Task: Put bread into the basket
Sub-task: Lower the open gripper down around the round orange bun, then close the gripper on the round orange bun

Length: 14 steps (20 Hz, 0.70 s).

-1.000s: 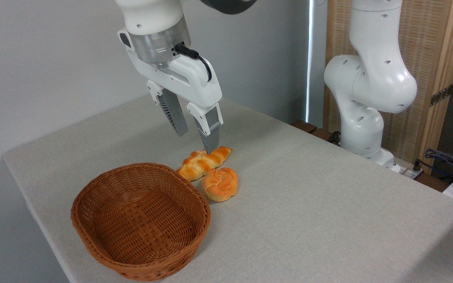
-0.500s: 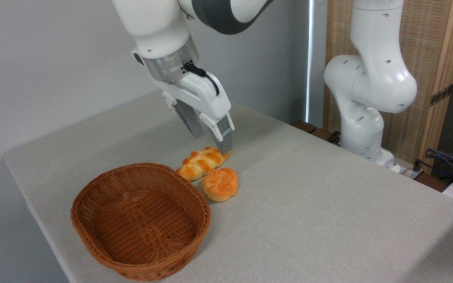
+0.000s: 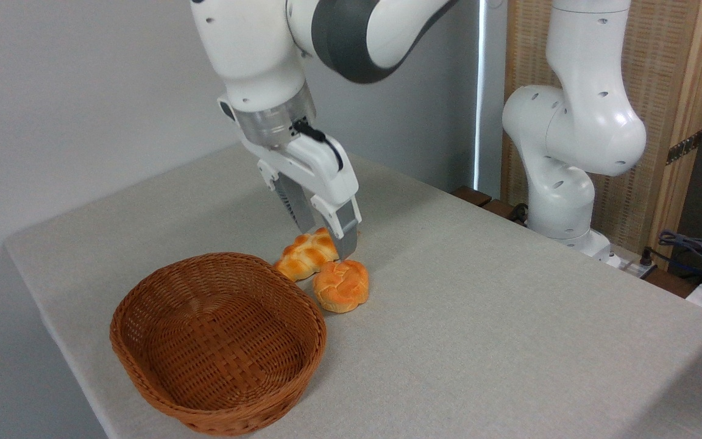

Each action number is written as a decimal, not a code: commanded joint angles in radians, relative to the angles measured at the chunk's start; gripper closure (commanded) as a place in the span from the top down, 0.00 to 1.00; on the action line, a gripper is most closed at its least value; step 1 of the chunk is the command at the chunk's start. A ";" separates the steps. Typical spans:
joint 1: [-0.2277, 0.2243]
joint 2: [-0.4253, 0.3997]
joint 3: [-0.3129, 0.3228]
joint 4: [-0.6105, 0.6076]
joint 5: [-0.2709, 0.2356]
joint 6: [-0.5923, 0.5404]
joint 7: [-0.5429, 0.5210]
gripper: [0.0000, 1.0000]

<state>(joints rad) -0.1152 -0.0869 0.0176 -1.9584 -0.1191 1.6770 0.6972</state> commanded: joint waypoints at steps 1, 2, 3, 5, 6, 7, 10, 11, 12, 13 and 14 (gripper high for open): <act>-0.004 -0.027 -0.022 -0.105 -0.017 0.128 0.005 1.00; -0.004 -0.028 -0.022 -0.115 -0.017 0.133 0.005 1.00; -0.003 -0.031 -0.022 -0.126 -0.017 0.136 0.005 1.00; -0.003 -0.034 -0.022 -0.129 -0.017 0.138 0.005 1.00; -0.003 -0.034 -0.022 -0.132 -0.017 0.136 0.005 1.00; -0.003 -0.034 -0.022 -0.139 -0.016 0.136 0.005 1.00; -0.001 -0.034 -0.022 -0.157 -0.013 0.139 0.005 1.00; -0.003 -0.034 -0.022 -0.162 -0.011 0.141 0.005 1.00; -0.001 -0.034 -0.022 -0.168 -0.011 0.142 0.005 1.00; -0.003 -0.034 -0.022 -0.171 -0.011 0.144 0.005 1.00; -0.003 -0.033 -0.022 -0.171 -0.011 0.144 0.005 1.00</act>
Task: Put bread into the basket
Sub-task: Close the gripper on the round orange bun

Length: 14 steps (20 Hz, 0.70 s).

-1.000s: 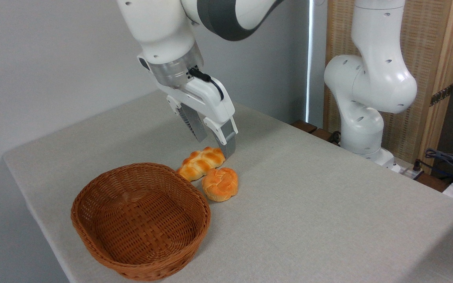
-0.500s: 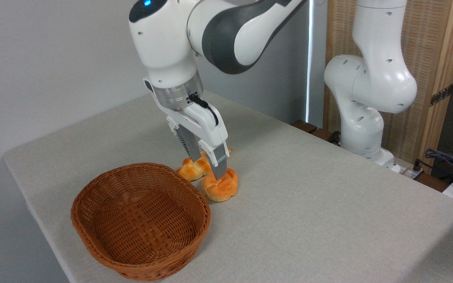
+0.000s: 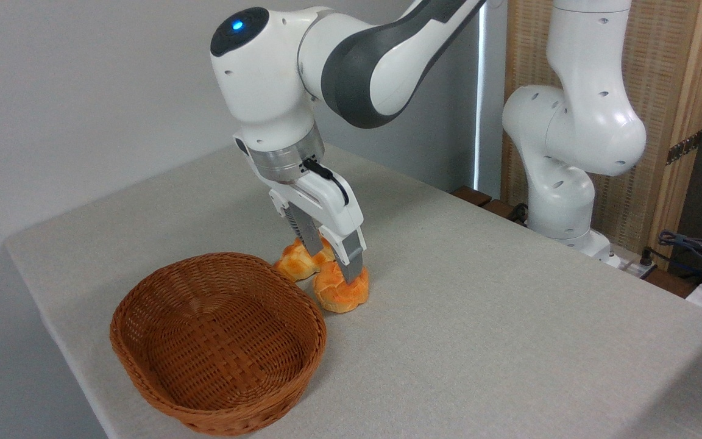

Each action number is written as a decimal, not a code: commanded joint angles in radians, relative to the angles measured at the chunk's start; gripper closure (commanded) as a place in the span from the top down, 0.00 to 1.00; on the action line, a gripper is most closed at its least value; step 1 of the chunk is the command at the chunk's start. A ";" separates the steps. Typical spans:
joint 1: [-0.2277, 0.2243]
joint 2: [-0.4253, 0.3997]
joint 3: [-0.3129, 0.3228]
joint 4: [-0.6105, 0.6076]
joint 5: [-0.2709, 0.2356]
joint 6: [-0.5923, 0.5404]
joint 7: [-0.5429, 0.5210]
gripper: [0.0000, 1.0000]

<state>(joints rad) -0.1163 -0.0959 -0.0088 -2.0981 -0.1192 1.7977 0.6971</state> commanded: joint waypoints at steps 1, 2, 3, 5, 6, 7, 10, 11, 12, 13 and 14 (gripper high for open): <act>0.000 -0.024 0.004 -0.033 -0.011 0.023 0.005 1.00; 0.000 -0.022 0.004 -0.034 -0.011 0.023 0.005 1.00; 0.000 -0.021 0.004 -0.034 -0.010 0.025 0.005 1.00; 0.001 -0.019 0.004 -0.039 -0.007 0.025 0.007 1.00; 0.001 -0.018 0.006 -0.040 -0.007 0.025 0.007 1.00; 0.001 -0.015 0.006 -0.040 -0.007 0.025 0.007 1.00; 0.001 -0.010 0.006 -0.043 -0.007 0.040 0.005 1.00; 0.000 -0.011 0.004 -0.059 -0.007 0.061 0.005 1.00; 0.000 -0.012 0.004 -0.069 -0.007 0.074 0.005 1.00; 0.000 -0.012 0.004 -0.074 -0.007 0.074 0.005 1.00; 0.000 -0.012 0.004 -0.074 -0.007 0.075 0.005 1.00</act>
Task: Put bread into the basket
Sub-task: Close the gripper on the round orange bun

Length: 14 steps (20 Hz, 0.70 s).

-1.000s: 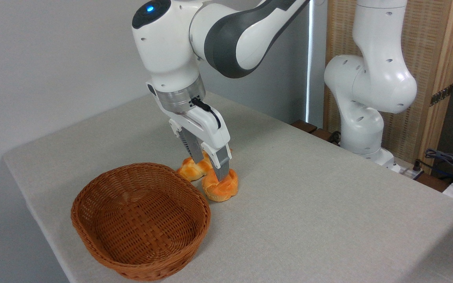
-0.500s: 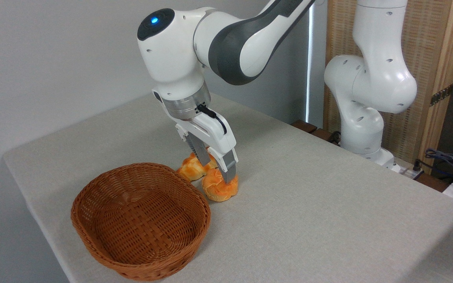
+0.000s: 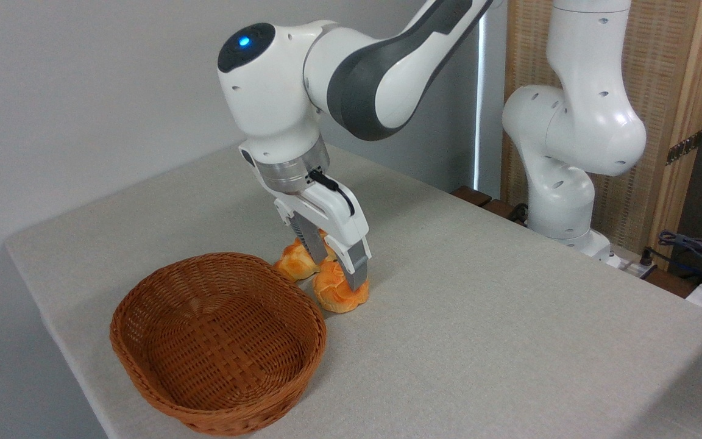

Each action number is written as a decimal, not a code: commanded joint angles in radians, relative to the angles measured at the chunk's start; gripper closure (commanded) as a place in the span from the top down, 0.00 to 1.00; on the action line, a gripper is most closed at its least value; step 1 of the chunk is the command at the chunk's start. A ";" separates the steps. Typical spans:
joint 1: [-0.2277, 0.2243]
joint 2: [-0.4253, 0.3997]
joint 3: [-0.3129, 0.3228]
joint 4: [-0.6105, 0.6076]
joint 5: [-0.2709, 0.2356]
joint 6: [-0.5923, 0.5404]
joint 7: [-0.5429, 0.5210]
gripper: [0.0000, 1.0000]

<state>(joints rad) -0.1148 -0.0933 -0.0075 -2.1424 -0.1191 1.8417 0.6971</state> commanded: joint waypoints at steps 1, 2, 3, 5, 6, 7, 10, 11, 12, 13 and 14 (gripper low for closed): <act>-0.002 -0.014 0.003 -0.030 -0.007 0.031 0.005 1.00; -0.002 -0.014 0.004 -0.031 -0.007 0.031 0.005 1.00; -0.002 -0.014 0.004 -0.033 -0.007 0.033 0.005 1.00; -0.002 -0.014 0.003 -0.039 -0.007 0.037 0.005 1.00; -0.002 -0.014 0.004 -0.042 -0.007 0.043 0.005 1.00; -0.002 -0.014 0.003 -0.054 -0.007 0.056 0.005 1.00; -0.003 -0.017 0.003 -0.071 -0.007 0.077 0.005 0.92; -0.002 -0.017 0.003 -0.071 -0.007 0.077 0.007 0.84; -0.002 -0.017 0.003 -0.071 -0.007 0.077 0.008 0.72; -0.002 -0.016 0.003 -0.071 -0.007 0.077 0.009 0.65; -0.002 -0.016 0.003 -0.071 -0.007 0.077 0.009 0.62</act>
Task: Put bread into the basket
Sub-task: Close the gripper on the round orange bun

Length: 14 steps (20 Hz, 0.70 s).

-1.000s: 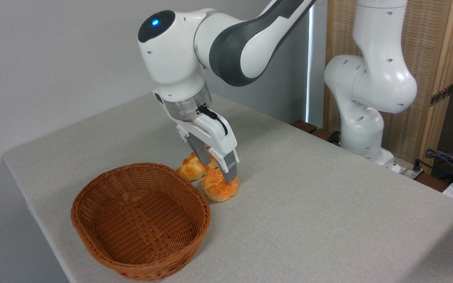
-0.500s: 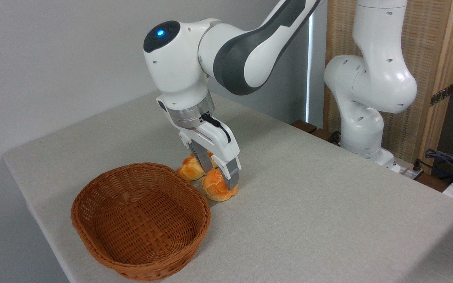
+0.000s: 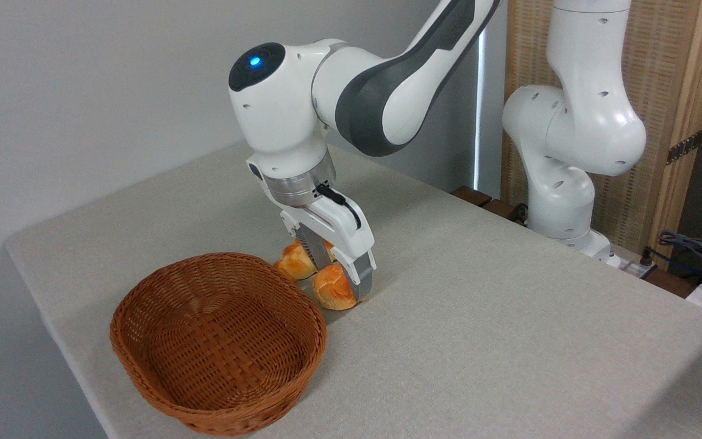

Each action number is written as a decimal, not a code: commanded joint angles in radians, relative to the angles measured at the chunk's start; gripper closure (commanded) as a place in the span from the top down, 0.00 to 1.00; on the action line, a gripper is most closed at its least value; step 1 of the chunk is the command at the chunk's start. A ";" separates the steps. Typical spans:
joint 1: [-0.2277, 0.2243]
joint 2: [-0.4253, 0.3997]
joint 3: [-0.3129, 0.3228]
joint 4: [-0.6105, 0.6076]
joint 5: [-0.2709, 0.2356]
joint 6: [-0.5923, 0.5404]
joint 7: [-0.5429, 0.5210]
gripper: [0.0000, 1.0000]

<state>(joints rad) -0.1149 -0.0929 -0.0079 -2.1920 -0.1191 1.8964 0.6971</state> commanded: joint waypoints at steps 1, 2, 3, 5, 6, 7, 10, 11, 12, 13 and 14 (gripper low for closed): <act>-0.003 -0.016 0.003 -0.020 -0.007 0.023 0.008 0.58; -0.002 -0.016 0.003 -0.020 -0.007 0.023 0.008 0.57; -0.002 -0.016 0.003 -0.020 -0.007 0.023 0.008 0.57; -0.003 -0.016 0.003 -0.020 -0.007 0.023 0.008 0.57; -0.002 -0.016 0.003 -0.022 -0.007 0.023 0.008 0.57; -0.003 -0.016 0.003 -0.020 -0.007 0.023 0.008 0.57; -0.003 -0.016 0.003 -0.020 -0.007 0.023 0.010 0.55; -0.003 -0.016 0.003 -0.020 -0.007 0.021 0.010 0.55; -0.002 -0.017 0.003 -0.018 -0.007 0.021 0.012 0.55; -0.002 -0.019 0.003 -0.018 -0.007 0.016 0.012 0.55; -0.002 -0.024 0.003 -0.017 -0.007 0.010 0.012 0.55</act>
<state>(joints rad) -0.1152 -0.0938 -0.0080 -2.1920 -0.1191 1.8967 0.6972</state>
